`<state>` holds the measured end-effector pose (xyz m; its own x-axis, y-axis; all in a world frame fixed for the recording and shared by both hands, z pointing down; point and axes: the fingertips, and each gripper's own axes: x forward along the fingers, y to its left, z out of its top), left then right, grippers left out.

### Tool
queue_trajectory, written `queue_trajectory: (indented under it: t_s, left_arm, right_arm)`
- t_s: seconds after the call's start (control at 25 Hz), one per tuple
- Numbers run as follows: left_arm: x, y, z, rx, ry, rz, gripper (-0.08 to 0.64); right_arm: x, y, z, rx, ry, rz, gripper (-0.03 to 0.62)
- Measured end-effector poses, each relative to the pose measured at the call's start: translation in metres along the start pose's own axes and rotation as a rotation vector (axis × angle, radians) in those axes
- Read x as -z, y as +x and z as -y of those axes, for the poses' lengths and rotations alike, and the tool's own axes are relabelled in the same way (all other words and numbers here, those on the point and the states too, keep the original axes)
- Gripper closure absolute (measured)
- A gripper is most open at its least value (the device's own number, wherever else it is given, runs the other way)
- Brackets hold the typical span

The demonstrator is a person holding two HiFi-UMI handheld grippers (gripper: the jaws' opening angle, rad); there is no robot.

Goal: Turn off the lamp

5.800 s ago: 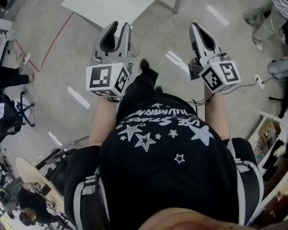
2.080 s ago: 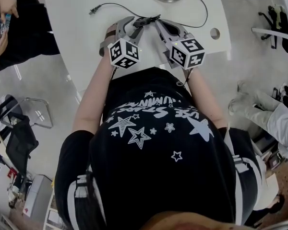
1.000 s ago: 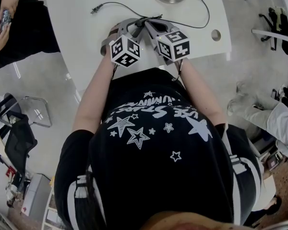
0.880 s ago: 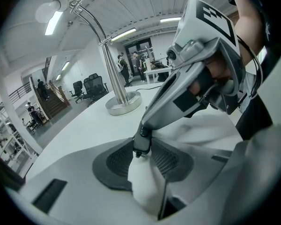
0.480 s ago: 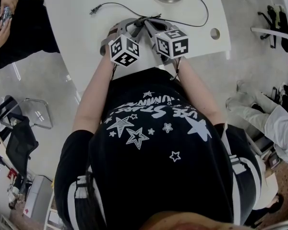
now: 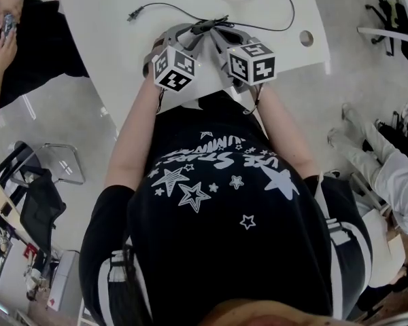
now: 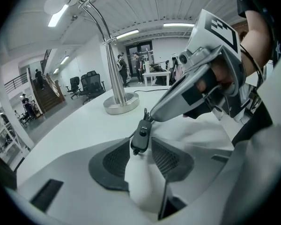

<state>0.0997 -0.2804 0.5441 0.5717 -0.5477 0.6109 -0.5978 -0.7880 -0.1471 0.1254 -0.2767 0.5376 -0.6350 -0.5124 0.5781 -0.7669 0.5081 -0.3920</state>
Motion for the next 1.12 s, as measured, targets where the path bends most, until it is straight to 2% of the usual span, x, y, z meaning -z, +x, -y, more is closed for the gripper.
queue_trajectory:
  t_s: [0.4, 0.8, 1.12]
  left_arm:
    - [-0.003, -0.037, 0.005, 0.035, 0.030, 0.075, 0.420]
    - [0.024, -0.109, 0.002, 0.045, -0.029, 0.159, 0.420]
    - [0.020, -0.181, -0.021, 0.040, -0.080, 0.327, 0.420]
  right_arm:
    - [0.004, -0.027, -0.016, 0.107, 0.073, 0.091, 0.586]
    - [0.028, -0.029, -0.076, 0.161, 0.092, 0.141, 0.586]
    - [0.031, -0.039, -0.132, 0.253, 0.111, 0.217, 0.586]
